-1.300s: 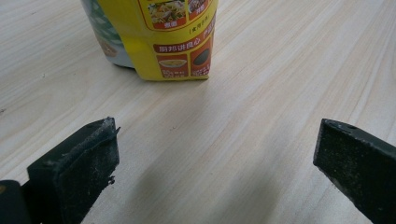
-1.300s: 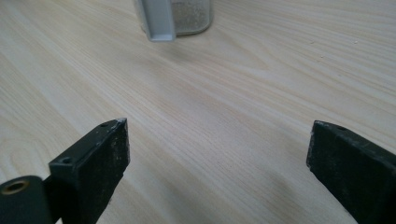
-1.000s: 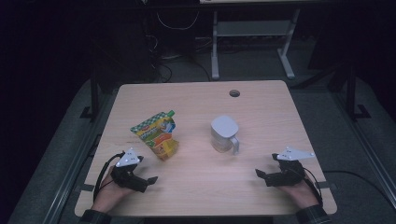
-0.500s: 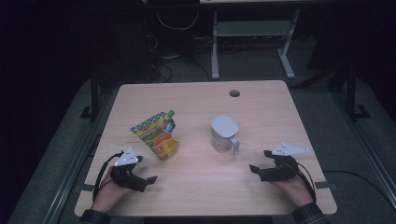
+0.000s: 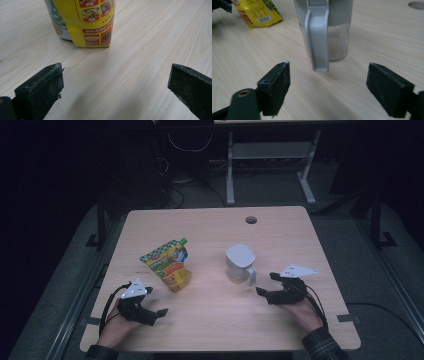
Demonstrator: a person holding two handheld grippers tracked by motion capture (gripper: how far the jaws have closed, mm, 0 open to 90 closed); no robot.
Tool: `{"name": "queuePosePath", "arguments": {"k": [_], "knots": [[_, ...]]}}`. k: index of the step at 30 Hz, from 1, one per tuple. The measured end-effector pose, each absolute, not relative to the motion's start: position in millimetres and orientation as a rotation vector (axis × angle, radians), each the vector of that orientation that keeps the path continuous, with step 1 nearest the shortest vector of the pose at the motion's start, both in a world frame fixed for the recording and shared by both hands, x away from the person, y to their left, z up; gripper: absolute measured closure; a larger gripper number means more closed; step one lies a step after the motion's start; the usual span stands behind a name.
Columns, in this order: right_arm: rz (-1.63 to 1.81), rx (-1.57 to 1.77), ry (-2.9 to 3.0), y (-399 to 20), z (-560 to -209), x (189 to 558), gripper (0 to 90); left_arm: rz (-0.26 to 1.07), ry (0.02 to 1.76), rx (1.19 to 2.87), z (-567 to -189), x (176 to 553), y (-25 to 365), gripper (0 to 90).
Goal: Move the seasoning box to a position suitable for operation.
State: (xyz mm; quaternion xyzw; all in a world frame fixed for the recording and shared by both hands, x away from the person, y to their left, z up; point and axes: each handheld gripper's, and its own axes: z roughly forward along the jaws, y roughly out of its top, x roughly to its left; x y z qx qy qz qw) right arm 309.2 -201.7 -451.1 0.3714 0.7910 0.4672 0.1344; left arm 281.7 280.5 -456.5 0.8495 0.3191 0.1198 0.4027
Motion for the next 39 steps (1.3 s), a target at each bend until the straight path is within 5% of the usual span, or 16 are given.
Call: {"name": "queuePosePath", "arguments": {"k": [30,39], "knots": [[1.432,1.044,2.259,-167,-436,327,24.4,0.291,0.796,2.151,-457,283,278,0.0],[1.411,1.035,2.216,-160,-436,330,37.7,0.295,0.793,2.150,-457,283,279,0.0]]}}
